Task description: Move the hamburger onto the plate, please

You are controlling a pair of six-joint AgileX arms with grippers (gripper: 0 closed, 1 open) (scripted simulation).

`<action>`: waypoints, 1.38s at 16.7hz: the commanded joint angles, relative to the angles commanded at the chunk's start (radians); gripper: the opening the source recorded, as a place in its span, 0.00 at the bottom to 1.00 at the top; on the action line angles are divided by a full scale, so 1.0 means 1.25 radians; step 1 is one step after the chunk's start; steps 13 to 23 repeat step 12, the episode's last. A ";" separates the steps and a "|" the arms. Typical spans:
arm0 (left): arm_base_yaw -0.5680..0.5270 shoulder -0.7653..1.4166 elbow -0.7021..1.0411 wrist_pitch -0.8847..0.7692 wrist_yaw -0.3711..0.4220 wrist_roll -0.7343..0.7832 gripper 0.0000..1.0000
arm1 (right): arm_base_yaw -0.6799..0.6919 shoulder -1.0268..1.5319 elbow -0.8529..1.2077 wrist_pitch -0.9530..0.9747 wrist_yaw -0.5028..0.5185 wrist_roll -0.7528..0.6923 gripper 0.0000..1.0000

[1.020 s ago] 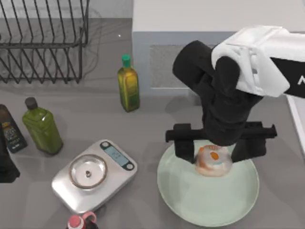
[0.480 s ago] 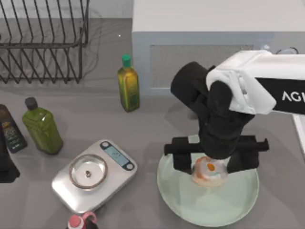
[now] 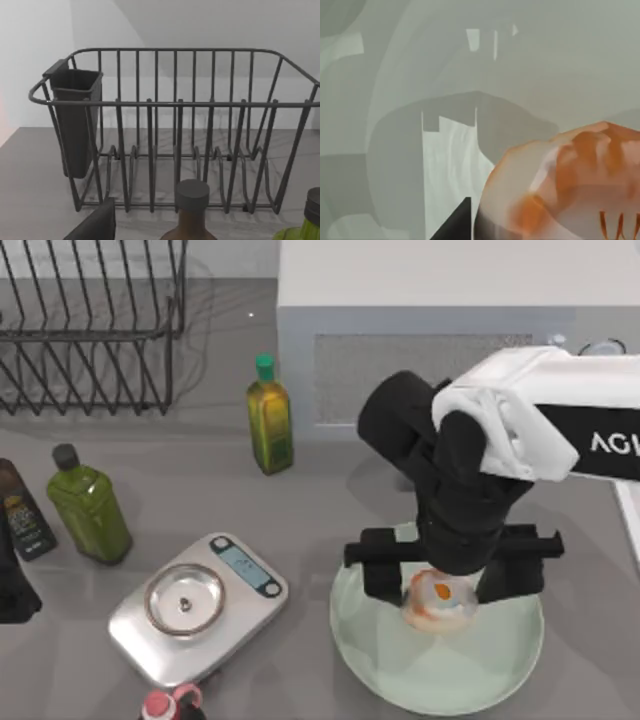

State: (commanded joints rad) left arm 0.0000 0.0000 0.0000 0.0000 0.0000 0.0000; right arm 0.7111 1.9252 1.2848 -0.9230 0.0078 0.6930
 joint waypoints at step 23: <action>0.000 0.000 0.000 0.000 0.000 0.000 1.00 | 0.000 0.000 0.000 0.000 0.000 0.000 1.00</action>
